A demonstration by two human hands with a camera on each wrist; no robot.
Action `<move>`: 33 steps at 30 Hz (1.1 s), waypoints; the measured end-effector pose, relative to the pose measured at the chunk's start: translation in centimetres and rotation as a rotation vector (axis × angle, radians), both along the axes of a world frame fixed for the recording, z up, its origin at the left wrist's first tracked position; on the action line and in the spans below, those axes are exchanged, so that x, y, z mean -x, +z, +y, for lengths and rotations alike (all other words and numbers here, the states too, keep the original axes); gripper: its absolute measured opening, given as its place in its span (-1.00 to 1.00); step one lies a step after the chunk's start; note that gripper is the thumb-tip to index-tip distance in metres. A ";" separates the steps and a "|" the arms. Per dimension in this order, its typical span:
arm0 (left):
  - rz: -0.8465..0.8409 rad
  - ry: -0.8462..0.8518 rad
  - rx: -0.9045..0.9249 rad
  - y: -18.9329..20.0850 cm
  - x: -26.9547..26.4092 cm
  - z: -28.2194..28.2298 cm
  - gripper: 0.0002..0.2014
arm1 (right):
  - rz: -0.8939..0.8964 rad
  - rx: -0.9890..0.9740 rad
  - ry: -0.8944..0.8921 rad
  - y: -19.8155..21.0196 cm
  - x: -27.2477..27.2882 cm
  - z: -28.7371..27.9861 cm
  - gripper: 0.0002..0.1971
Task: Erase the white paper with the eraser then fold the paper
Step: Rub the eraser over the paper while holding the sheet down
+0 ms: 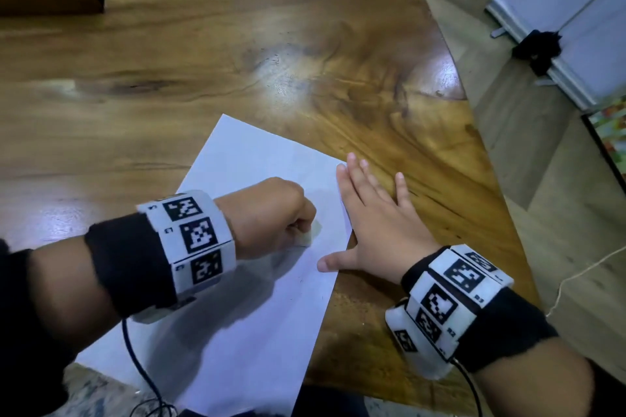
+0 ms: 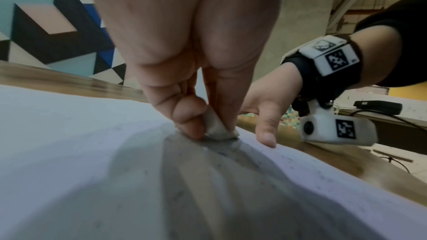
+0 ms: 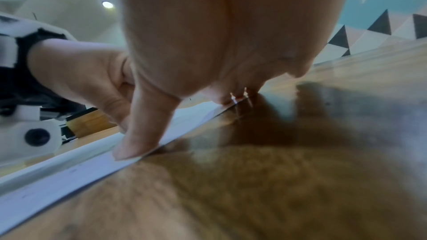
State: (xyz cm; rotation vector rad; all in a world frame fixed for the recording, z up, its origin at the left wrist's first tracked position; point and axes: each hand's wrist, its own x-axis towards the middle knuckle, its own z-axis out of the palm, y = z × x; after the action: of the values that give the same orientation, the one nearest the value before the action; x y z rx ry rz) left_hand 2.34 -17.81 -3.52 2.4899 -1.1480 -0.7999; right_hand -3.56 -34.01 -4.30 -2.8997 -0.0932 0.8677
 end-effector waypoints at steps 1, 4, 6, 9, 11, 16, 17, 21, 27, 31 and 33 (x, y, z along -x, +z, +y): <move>0.001 0.001 -0.009 0.1 -0.1 -0.1 -0.90 | -0.010 0.007 -0.014 0.0 0.0 0.0 0.34; 0.023 0.026 -0.075 0.6 -1.0 -0.5 -0.89 | -0.017 0.038 -0.030 0.2 0.2 0.0 0.36; 0.002 0.093 -0.053 1.0 -2.6 -1.4 -0.87 | -0.003 0.039 -0.027 0.2 0.3 0.0 0.38; -0.076 0.207 0.073 1.1 -4.7 -3.6 -0.85 | 0.004 0.065 0.002 0.2 0.3 0.0 0.41; -0.130 0.200 0.101 0.7 -4.9 -4.6 -0.87 | -0.001 0.068 0.001 0.2 0.3 0.0 0.41; -0.024 -0.097 0.002 -0.1 -2.5 -2.7 -0.94 | -0.004 0.062 0.003 0.1 0.2 0.0 0.40; 0.022 -0.137 -0.045 -0.1 -2.3 -2.3 -0.93 | -0.007 0.058 -0.001 0.1 0.2 0.0 0.40; -0.063 0.001 -0.011 0.3 -4.4 -4.1 -0.85 | 0.002 0.078 0.008 0.2 0.2 0.1 0.40; -0.077 -0.048 0.028 0.1 -2.6 -2.9 -0.93 | 0.006 0.068 -0.003 0.2 0.2 0.1 0.39; 0.077 -0.163 -0.053 -0.2 -0.3 -0.3 -0.92 | 0.000 0.067 0.007 0.0 0.2 0.1 0.40; 0.032 -0.077 -0.022 -0.2 -1.6 -1.3 -0.86 | 0.000 0.075 0.011 0.0 0.2 0.2 0.40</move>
State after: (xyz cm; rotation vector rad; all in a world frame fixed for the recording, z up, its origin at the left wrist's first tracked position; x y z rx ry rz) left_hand 3.95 -19.06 -3.74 2.4545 -1.2378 -0.8742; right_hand -3.75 -33.82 -4.29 -2.9709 -0.0778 0.8917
